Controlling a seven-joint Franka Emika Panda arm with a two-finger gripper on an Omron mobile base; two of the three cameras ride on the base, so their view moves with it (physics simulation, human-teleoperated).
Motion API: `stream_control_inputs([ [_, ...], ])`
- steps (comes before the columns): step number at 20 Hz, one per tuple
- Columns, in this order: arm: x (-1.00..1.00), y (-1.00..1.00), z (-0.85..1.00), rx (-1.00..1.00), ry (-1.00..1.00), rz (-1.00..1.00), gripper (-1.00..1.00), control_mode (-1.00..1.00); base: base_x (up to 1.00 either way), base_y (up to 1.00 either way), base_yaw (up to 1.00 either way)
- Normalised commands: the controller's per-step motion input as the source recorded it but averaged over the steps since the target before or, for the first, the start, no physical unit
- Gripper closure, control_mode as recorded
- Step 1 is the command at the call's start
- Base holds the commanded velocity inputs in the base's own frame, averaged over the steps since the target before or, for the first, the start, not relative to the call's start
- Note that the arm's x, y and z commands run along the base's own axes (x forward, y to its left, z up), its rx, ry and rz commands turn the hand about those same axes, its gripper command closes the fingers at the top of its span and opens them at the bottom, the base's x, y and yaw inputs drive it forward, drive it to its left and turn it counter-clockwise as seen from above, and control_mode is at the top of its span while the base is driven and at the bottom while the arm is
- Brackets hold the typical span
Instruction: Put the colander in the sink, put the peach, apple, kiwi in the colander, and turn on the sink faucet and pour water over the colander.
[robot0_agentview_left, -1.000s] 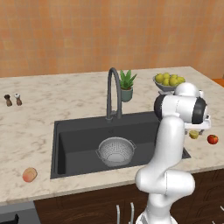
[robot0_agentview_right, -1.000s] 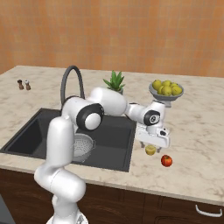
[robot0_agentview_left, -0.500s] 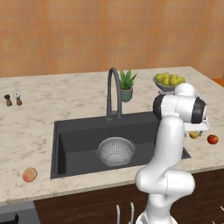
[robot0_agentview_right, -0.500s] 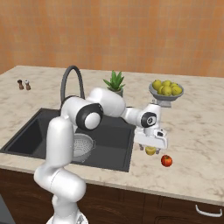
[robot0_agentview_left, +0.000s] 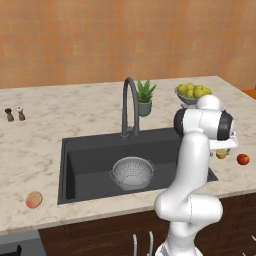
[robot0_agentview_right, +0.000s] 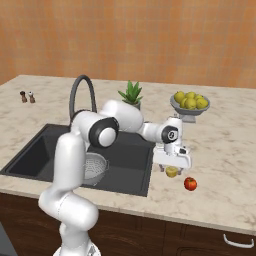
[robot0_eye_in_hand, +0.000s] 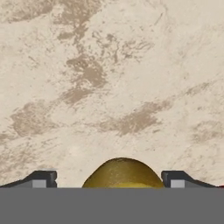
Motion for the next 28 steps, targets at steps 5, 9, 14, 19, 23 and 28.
stream_control_inputs([
  [5, -0.12, 0.0, -0.28, 0.01, 0.08, -0.03, 1.0, -1.0, 0.0, 0.0, 0.0],
  [9, -0.34, 0.0, -0.1, 0.07, 0.02, -0.07, 1.0, -1.0, 0.0, 0.0, 0.0],
  [14, -0.37, 0.11, 0.28, 0.06, -0.09, -0.02, 1.0, -1.0, 0.0, 0.0, 0.0],
  [19, -0.52, 0.62, 0.4, 0.03, -0.27, 0.12, 1.0, -1.0, 0.0, 0.0, 0.0],
  [23, -0.27, 0.86, 0.32, 0.0, -0.2, 0.28, 1.0, -1.0, 0.0, 0.0, 0.0],
  [28, -0.04, 0.94, 0.28, -0.02, -0.06, 0.31, 1.0, -1.0, 0.0, 0.0, 0.0],
])
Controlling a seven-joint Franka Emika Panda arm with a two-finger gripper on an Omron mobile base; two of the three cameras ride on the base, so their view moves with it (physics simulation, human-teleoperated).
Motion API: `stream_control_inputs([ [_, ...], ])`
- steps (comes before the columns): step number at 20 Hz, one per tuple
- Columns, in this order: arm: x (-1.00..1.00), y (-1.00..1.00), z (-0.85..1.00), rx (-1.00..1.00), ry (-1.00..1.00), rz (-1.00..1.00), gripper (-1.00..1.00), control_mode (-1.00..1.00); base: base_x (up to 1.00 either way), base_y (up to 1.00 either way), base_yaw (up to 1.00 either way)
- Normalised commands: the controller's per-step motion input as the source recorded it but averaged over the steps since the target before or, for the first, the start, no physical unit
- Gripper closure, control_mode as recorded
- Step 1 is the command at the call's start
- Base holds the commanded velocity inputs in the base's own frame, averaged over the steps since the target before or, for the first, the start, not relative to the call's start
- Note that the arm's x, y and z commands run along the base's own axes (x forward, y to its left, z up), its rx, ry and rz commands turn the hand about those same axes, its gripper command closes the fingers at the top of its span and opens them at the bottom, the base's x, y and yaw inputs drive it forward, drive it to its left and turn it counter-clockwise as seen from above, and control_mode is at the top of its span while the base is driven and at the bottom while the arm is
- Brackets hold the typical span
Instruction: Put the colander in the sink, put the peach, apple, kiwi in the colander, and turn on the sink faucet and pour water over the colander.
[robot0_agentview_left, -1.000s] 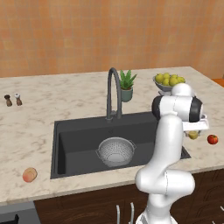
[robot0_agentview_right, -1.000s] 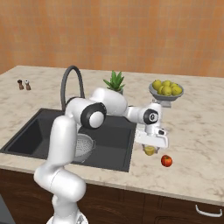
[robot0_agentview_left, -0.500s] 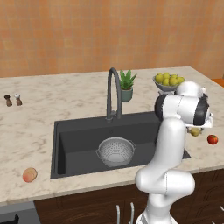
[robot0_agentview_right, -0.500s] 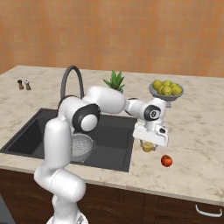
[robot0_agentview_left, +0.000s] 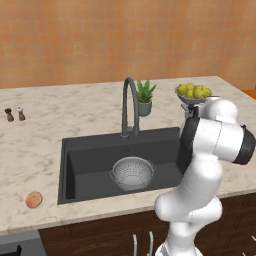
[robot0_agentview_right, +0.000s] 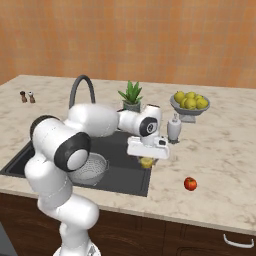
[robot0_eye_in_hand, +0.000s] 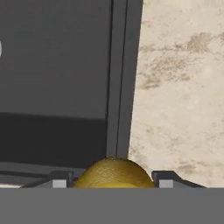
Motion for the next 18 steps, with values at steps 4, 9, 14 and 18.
stream_control_inputs([
  [4, 0.03, 0.78, 0.04, 0.05, -0.04, 0.26, 1.0, -1.0, 0.0, 0.0, 0.0],
  [9, 0.1, 0.6, 0.03, 0.09, -0.1, 0.31, 1.0, -1.0, 0.0, 0.0, 0.0],
  [14, 0.26, 0.49, 0.0, 0.09, -0.08, 0.34, 1.0, -1.0, 0.0, 0.0, 0.0],
  [18, 0.45, 0.29, 0.0, 0.29, 0.0, 0.43, 1.0, -1.0, 0.0, 0.0, 0.0],
])
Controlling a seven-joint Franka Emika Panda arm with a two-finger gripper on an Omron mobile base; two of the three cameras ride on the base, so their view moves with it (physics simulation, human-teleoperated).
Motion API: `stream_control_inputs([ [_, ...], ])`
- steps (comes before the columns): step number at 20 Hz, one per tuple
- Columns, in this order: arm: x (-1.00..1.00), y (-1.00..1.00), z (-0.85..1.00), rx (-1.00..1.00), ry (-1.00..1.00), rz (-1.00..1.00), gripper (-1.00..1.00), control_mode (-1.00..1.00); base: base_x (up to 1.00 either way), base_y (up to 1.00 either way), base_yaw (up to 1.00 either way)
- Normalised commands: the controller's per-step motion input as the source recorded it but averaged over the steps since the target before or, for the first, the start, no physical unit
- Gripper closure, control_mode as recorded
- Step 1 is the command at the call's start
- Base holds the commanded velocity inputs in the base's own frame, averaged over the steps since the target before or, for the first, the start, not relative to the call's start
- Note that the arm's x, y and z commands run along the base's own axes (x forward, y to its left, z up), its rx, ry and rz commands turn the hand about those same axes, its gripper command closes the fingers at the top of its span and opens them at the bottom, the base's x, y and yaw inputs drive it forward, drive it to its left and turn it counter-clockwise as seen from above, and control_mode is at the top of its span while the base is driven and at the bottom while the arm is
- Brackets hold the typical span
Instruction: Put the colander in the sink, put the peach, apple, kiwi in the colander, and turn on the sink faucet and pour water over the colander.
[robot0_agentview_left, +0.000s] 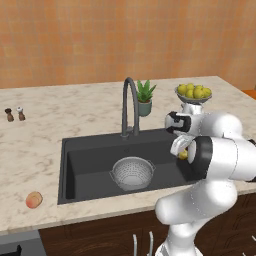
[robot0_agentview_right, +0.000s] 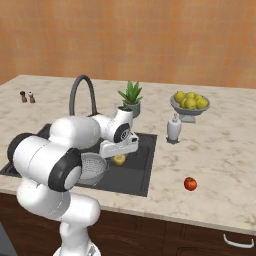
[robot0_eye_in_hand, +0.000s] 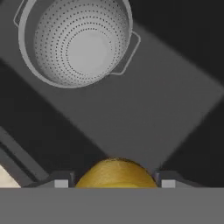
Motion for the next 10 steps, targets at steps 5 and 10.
stream_control_inputs([
  [5, 0.36, 0.35, -0.01, 0.36, 0.0, 0.38, 1.0, -1.0, 0.0, 0.0, 0.0],
  [10, 0.22, 0.43, -0.12, 0.29, -0.02, 0.29, 1.0, -1.0, 0.0, 0.0, 0.0],
])
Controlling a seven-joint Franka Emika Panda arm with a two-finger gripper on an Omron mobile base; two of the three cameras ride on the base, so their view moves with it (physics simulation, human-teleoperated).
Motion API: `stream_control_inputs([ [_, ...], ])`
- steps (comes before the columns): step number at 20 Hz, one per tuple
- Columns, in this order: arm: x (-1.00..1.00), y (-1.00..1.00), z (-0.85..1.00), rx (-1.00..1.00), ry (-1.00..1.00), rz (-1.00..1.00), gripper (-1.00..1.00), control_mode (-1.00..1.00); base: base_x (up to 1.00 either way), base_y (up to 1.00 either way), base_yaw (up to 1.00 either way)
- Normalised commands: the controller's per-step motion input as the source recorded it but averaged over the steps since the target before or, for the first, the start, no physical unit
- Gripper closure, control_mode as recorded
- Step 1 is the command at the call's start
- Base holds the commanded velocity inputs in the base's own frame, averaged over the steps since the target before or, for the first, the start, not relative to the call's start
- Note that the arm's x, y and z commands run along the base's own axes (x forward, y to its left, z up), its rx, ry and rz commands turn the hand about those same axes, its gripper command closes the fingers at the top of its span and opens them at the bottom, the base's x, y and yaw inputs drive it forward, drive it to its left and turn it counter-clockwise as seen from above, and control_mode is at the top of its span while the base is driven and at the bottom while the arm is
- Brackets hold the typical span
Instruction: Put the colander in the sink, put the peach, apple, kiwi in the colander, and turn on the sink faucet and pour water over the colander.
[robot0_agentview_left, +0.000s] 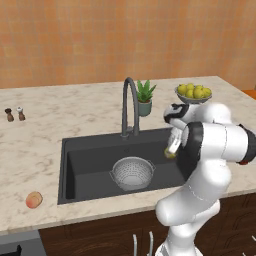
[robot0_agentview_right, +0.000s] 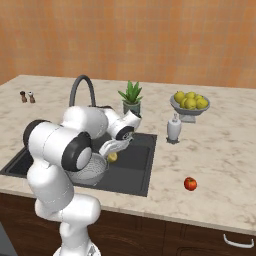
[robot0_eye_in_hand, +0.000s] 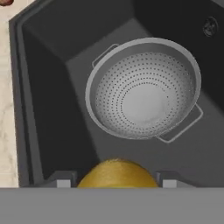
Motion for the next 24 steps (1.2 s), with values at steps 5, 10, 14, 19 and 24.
stream_control_inputs([
  [5, 0.24, 0.37, -0.29, 0.25, 0.0, 0.18, 1.0, -1.0, 0.0, 0.0, 0.0],
  [10, 0.29, 0.36, -0.34, 0.13, 0.0, 0.0, 1.0, -1.0, 0.0, 0.0, 0.0],
  [14, 0.3, 0.47, -0.29, 0.06, 0.06, -0.04, 1.0, -1.0, 0.0, 0.0, 0.0],
  [19, 0.27, 0.43, -0.43, -0.01, 0.08, -0.11, 1.0, -1.0, 0.0, 0.0, 0.0],
  [24, 0.34, 0.29, -0.6, -0.12, 0.05, -0.13, 1.0, -1.0, 0.0, 0.0, 0.0],
])
